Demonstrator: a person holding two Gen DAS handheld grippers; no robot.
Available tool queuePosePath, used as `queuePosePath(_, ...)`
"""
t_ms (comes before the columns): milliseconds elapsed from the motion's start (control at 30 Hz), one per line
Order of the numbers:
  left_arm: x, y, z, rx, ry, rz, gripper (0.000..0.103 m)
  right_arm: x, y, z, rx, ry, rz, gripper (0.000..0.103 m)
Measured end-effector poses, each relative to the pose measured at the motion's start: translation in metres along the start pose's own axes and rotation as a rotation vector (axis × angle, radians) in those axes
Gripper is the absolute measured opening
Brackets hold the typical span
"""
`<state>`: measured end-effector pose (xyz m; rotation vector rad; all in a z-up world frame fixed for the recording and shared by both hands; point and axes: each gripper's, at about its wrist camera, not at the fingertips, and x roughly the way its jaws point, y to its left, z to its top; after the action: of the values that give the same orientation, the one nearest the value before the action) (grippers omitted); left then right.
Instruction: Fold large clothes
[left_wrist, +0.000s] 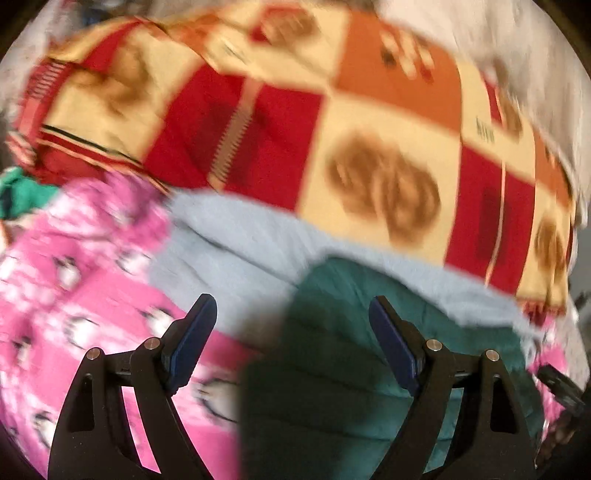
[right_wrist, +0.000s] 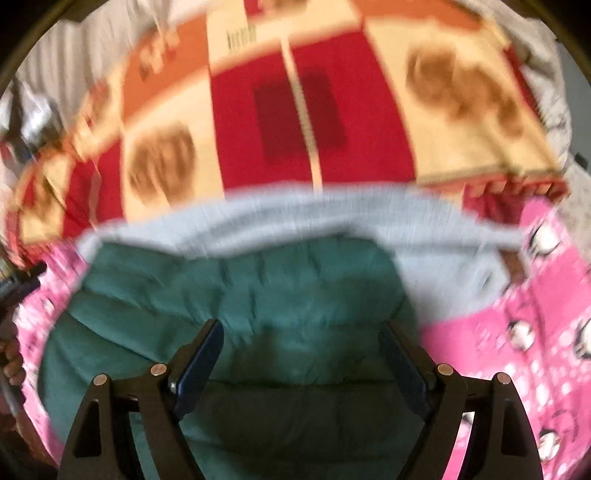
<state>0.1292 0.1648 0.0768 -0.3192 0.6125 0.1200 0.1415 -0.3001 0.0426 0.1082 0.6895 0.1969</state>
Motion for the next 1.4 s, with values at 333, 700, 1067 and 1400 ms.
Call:
queuePosePath(333, -0.026, 0.046, -0.064, 0.019, 0.142, -0.085, 0.085, -0.080, -0.049, -0.054, 0.135, -0.092, 0.055, 0.084)
queuePosePath(700, -0.028, 0.035, -0.122, 0.059, 0.189, -0.171, 0.085, -0.068, -0.068, -0.114, 0.257, 0.015, 0.229, 0.093)
queuePosePath(1067, -0.023, 0.006, -0.142, 0.140, 0.265, -0.344, 0.085, -0.017, -0.039, -0.132, 0.223, 0.132, 0.408, 0.096)
queuePosePath(1400, -0.041, 0.005, -0.145, 0.218, 0.201, -0.293, 0.040, -0.043, -0.030, -0.121, 0.130, 0.045, 0.404, 0.048)
